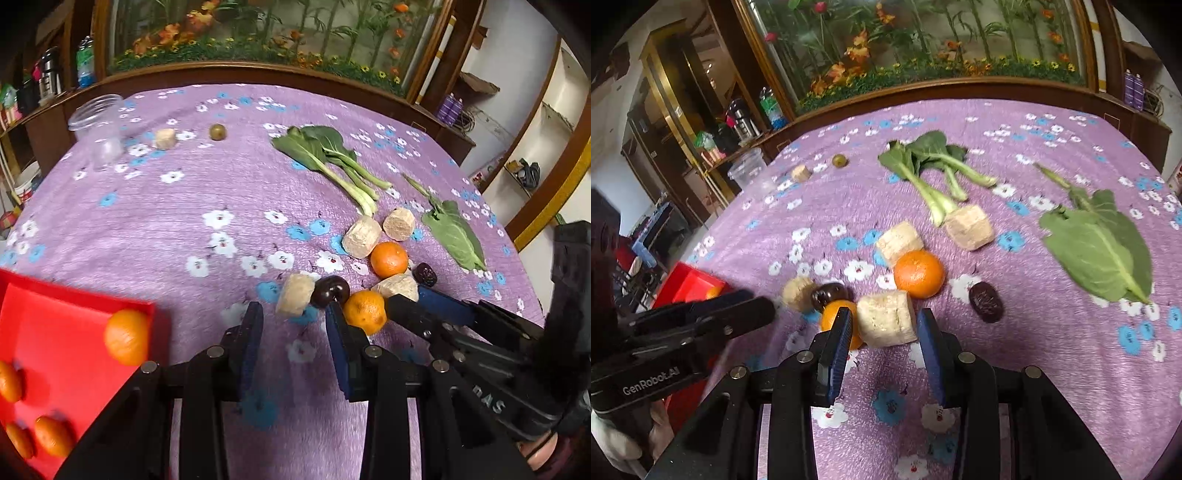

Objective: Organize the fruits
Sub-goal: 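Move both tools back toward the beige pieces in the pile, then grasp a beige cylindrical piece with the left tool while the right grasps another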

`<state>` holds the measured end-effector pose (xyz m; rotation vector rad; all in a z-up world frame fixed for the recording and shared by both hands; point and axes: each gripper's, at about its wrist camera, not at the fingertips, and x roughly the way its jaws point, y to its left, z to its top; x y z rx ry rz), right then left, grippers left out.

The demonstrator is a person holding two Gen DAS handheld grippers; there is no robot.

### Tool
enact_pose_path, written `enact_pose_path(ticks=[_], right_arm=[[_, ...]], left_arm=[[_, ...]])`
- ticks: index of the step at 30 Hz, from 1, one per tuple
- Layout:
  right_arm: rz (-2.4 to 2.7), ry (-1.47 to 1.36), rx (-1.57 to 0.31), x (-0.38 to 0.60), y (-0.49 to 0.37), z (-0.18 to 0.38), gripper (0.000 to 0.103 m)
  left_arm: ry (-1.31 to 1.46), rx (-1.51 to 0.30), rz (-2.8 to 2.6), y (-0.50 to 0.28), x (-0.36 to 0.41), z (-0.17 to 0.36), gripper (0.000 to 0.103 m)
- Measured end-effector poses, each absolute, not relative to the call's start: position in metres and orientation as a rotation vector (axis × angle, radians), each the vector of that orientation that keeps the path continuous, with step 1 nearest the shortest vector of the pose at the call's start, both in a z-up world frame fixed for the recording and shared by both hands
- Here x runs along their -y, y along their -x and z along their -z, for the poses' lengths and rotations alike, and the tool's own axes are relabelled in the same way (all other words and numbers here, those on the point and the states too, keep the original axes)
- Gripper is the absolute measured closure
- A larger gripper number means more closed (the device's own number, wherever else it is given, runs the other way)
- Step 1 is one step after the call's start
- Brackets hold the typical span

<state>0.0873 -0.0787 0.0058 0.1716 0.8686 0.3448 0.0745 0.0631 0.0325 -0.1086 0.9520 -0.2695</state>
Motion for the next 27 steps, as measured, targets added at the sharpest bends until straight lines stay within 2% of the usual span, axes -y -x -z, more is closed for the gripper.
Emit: enact_pose_path(ticks=[2,5,15,16,17,27], right_arm=[[-0.343,-0.184,-0.858,0.081,-0.088,-0.004,0.064],[-0.346,-0.208,-0.852,0.087,-0.087,-0.004,0.065],[-0.381,-0.250,-0.838,0.089,-0.088,0.001,0.064],[-0.388,-0.273,-0.842,0.091,-0.088,0.003,0.063],[-0.394,-0.300,-0.851,0.093,-0.089,0.005,0.063],[-0.385,-0.357,-0.858,0.101,-0.086,0.002,0.066]], left_arm=[[0.107,-0.966,0.268,-0.081,-0.062,-0.027,0.070],[0.118,-0.974,0.258,-0.087,-0.063,-0.021,0.077],[0.061,-0.955,0.229,-0.096,-0.053,-0.014,0.077],[0.055,-0.955,0.225,-0.096,-0.053,-0.014,0.079],[0.053,-0.956,0.230,-0.096,-0.052,-0.014,0.087],[0.015,-0.887,0.225,-0.076,-0.046,-0.034,0.087]])
